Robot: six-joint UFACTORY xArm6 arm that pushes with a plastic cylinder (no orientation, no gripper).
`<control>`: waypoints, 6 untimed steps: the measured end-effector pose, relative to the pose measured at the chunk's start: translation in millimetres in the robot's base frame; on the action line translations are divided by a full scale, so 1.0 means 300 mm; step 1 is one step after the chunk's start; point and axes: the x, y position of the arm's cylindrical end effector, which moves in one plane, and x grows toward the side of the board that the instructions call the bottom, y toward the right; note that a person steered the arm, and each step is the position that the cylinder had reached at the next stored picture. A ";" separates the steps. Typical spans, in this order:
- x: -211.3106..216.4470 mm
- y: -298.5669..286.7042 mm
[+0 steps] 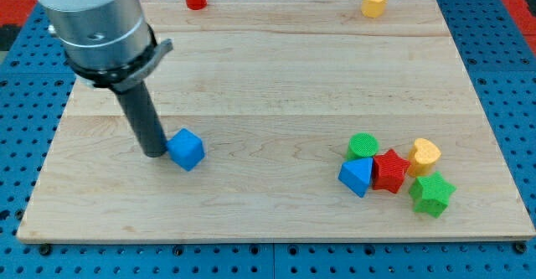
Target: Move blue cube towards the bottom center
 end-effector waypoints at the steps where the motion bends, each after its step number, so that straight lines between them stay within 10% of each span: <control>1: 0.000 0.231; 4: 0.105 0.165; 6: -0.128 0.575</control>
